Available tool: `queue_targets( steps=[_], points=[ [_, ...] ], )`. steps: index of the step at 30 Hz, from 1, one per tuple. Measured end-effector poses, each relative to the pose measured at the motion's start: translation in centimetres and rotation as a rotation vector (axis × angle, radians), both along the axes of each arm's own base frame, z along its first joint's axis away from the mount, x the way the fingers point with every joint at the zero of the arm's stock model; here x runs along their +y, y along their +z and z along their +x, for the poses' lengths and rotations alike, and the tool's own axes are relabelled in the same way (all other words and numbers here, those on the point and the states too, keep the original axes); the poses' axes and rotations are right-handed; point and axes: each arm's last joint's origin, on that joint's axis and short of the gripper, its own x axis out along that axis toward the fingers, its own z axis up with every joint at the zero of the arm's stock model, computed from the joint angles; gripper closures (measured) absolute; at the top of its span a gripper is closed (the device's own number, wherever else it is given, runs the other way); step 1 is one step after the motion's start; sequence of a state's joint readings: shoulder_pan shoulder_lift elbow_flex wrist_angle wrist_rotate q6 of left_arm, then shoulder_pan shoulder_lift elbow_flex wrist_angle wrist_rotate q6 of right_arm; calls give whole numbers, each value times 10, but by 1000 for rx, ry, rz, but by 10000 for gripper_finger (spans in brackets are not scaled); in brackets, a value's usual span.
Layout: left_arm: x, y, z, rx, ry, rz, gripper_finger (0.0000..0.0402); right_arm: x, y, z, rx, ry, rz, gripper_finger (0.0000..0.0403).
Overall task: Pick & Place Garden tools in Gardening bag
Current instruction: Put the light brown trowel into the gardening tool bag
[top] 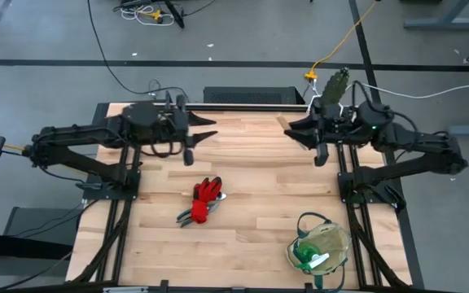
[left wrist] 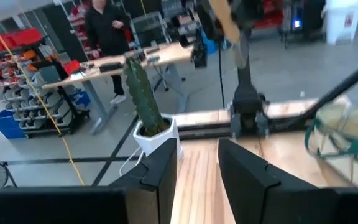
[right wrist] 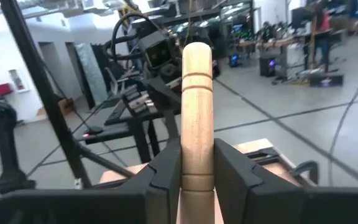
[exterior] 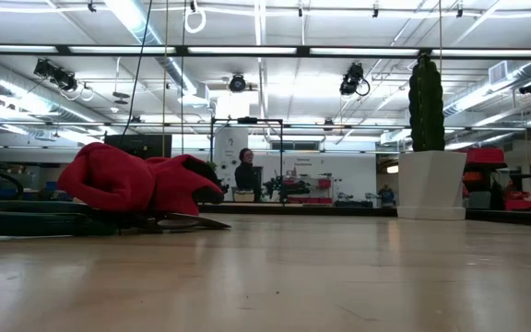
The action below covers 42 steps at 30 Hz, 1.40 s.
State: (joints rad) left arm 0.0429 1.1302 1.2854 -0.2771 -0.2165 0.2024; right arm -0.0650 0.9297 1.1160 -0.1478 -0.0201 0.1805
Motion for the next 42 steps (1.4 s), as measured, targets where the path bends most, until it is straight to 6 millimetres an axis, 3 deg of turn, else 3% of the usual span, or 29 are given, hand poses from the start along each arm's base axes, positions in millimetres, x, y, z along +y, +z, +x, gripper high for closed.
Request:
queue_targets(
  steps=[16, 42],
  points=[
    [-2, 35, -67, -207, 18, -79, 276, 0, 14, -44, -68, -101, -125, 321],
    [0, 36, -72, -222, 108, -72, 276, 5, 8, -117, -19, -103, -107, 335]
  ],
)
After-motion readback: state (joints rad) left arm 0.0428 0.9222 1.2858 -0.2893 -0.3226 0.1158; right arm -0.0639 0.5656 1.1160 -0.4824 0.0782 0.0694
